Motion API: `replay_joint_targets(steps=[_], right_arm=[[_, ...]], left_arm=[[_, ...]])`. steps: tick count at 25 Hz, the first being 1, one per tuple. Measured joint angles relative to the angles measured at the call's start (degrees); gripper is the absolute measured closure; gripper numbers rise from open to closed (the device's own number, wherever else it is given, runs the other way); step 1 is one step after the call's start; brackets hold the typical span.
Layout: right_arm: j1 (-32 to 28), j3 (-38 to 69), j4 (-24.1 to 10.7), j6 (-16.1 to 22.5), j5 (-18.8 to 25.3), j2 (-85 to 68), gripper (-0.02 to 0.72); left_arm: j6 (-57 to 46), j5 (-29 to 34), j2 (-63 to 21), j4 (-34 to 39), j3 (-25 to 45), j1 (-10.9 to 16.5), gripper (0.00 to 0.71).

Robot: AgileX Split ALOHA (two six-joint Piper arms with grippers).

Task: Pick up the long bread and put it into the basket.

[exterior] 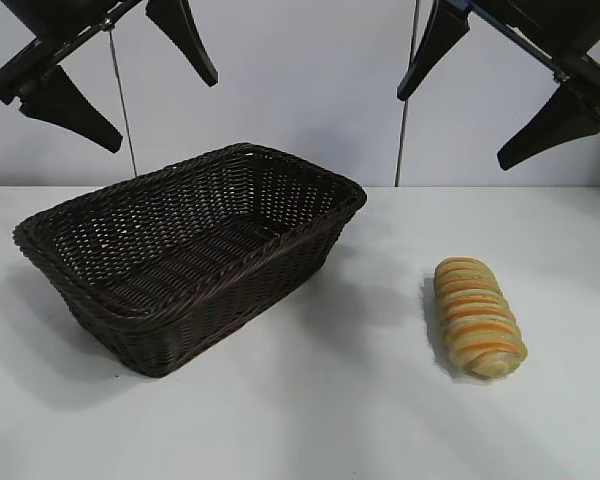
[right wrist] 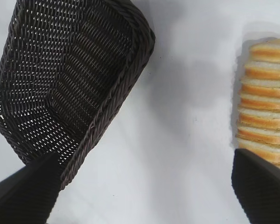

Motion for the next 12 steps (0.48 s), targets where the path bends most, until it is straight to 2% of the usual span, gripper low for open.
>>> replay_joint_targets(steps=[12], right_arm=[[0.0,0.0,-0.1,0.0,-0.3,0.0,0.009]], left_arm=[[0.1,-2.1,0.0,-0.1,0.0,0.0,0.02]])
